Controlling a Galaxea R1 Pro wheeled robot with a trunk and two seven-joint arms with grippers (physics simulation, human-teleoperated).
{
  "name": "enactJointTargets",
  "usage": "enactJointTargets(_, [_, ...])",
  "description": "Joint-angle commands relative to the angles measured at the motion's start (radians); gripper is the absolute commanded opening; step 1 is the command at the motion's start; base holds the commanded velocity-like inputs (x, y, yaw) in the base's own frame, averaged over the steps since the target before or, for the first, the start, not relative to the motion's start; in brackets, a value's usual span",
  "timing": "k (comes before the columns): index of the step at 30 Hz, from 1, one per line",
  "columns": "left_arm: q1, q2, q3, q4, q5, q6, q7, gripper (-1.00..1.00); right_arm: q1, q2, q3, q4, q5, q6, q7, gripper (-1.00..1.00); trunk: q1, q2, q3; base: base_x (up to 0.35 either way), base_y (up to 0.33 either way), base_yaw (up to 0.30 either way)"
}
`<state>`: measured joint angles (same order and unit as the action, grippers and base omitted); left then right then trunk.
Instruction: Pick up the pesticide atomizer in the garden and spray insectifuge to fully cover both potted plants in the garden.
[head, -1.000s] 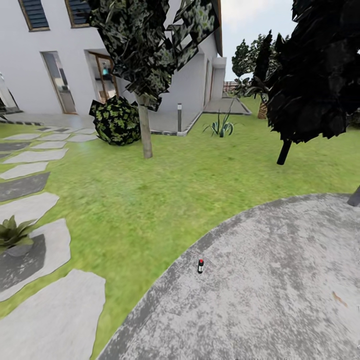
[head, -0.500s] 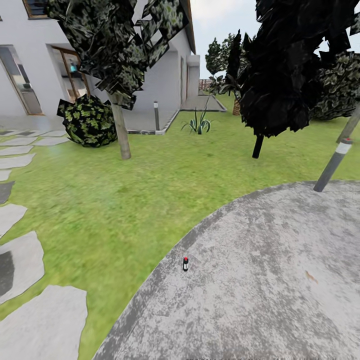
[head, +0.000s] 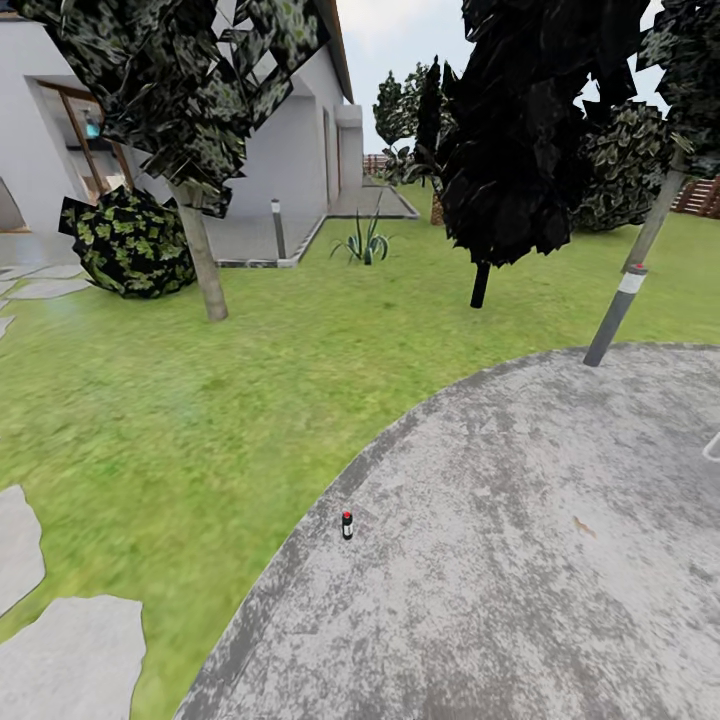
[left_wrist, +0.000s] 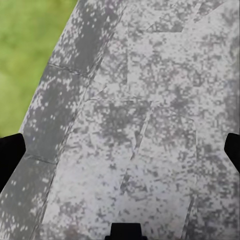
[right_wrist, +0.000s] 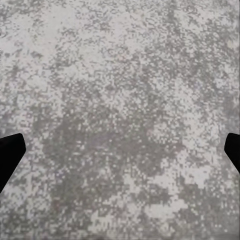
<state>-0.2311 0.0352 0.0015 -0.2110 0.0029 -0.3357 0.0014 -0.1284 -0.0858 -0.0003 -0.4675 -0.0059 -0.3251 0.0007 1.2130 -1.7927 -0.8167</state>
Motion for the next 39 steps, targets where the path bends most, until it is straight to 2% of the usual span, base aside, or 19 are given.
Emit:
enactJointTargets(1, [-0.001,0.000,0.000,0.001,0.000,-0.003,0.000,1.00,0.000,0.000,0.000,0.001,0.000,-0.003,0.001,1.00,0.000,0.000,-0.001,0.000,0.000,-0.012])
enactJointTargets(12, [-0.001,0.000,0.000,0.000,0.001,-0.003,0.000,1.00,0.000,-0.002,0.002,0.002,0.003,-0.003,0.004,1.00,0.000,0.000,-0.001,0.011,0.001,-0.002])
enactJointTargets(20, [-0.001,0.000,0.000,-0.001,0.002,-0.003,0.000,1.00,-0.001,0.000,0.000,-0.006,-0.001,-0.003,0.001,1.00,0.000,0.000,-0.001,0.219,0.152,-0.011])
enactJointTargets(39, [-0.001,0.000,0.000,-0.003,0.001,-0.003,0.000,1.00,-0.001,0.000,-0.001,-0.001,-0.003,-0.003,0.001,1.00,0.000,0.000,-0.001,0.280,0.227,-0.276])
